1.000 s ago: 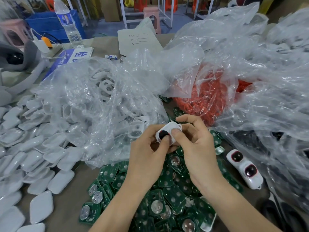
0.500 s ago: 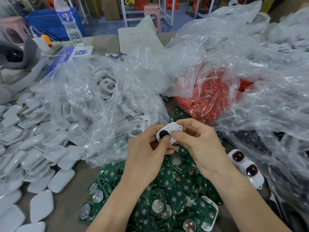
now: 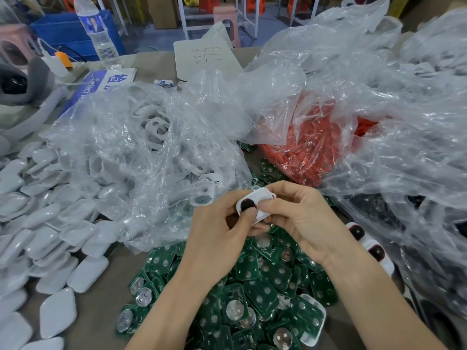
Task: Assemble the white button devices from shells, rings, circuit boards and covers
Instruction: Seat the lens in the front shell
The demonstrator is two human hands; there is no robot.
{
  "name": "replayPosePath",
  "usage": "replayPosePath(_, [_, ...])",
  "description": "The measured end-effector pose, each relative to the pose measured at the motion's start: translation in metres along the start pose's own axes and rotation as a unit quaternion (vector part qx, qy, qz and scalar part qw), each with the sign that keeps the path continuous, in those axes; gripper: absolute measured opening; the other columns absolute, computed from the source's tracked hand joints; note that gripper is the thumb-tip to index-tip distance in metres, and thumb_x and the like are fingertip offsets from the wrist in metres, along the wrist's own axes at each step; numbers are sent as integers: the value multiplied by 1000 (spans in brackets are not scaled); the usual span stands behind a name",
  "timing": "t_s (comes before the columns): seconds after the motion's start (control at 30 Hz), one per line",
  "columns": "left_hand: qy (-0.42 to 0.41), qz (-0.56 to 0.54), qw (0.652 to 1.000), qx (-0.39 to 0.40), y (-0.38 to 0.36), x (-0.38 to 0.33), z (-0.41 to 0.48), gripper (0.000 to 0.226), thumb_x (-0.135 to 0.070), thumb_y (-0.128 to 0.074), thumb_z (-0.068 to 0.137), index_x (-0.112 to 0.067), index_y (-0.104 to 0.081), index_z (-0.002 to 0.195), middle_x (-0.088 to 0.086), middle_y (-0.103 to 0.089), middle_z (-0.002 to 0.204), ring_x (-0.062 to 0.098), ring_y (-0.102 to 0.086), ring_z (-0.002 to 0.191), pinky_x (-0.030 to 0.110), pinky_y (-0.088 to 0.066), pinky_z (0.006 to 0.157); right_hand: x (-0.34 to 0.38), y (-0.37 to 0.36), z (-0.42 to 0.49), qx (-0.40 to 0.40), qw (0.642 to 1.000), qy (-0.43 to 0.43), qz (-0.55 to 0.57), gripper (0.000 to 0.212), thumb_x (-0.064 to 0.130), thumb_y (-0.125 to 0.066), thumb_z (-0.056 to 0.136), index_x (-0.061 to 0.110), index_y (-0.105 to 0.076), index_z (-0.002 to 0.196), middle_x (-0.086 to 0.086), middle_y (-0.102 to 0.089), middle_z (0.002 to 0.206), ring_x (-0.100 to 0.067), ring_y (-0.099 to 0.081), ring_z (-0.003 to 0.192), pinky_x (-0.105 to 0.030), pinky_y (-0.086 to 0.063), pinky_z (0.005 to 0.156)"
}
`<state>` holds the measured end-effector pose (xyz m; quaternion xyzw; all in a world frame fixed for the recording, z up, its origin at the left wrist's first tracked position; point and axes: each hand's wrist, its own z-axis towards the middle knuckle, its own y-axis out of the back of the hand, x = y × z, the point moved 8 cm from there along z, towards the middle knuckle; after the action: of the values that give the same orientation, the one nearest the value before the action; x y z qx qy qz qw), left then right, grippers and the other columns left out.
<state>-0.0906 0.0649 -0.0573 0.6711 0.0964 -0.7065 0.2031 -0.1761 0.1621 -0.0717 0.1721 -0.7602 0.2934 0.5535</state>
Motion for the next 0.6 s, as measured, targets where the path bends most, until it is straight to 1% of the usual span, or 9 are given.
replayPosePath(0.1, [-2, 17, 1000, 3, -2, 1, -1, 36, -4, -59, 94, -38, -67, 100, -11, -75, 85, 9, -74, 72, 17, -57, 67, 1, 3, 0, -8, 1000, 9, -28, 14, -10, -66, 78, 3, -69, 80, -16, -67, 77, -27, -60, 69, -31, -56, 64])
replayPosePath(0.23, [-6, 33, 999, -7, -3, 2, -2, 33, -4, -59, 94, -36, -66, 101, -11, -75, 86, 8, -74, 71, 19, -58, 67, 3, 5, 0, -22, 998, 26, -62, 16, -7, -70, 76, 9, -71, 75, -16, -68, 75, -26, -61, 69, -35, -55, 66])
replayPosePath(0.3, [5, 25, 1000, -12, -2, 5, -1, 32, -4, -59, 94, -34, -67, 101, -11, -75, 85, 9, -74, 71, 19, -58, 67, 5, 6, -1, -27, 995, 42, -92, 21, -4, -72, 77, 17, -73, 72, -13, -70, 76, -22, -63, 70, -33, -56, 67])
replayPosePath(0.37, [25, 3, 1000, -18, 1, 8, 0, 30, -3, -59, 94, -31, -69, 99, -10, -75, 85, 12, -74, 70, 18, -58, 66, 8, 5, -2, -29, 989, 59, -132, 21, 0, -73, 78, 20, -74, 75, -9, -73, 80, -16, -66, 71, -29, -57, 68])
replayPosePath(0.5, [48, -29, 998, -18, 3, 10, 0, 26, -2, -60, 93, -25, -70, 100, -3, -75, 83, 17, -74, 68, 19, -58, 64, 14, 4, -3, -40, 979, 88, -177, 15, 2, -73, 80, 18, -72, 81, -6, -74, 80, -12, -67, 70, -28, -56, 68])
replayPosePath(0.57, [36, 5, 999, -15, 2, 7, 0, 26, -6, -65, 90, -27, -68, 105, -7, -74, 84, 12, -73, 66, 15, -55, 63, 16, 4, -4, -53, 972, 97, -206, 14, 3, -73, 81, 17, -71, 80, -4, -74, 79, -12, -67, 70, -31, -57, 69])
replayPosePath(0.6, [27, 34, 999, -11, 1, 5, -1, 31, -9, -71, 86, -29, -67, 109, -11, -74, 85, 8, -72, 67, 12, -53, 63, 17, 5, -4, -62, 970, 97, -216, 15, 2, -73, 81, 17, -71, 79, -4, -74, 79, -13, -68, 72, -33, -58, 71])
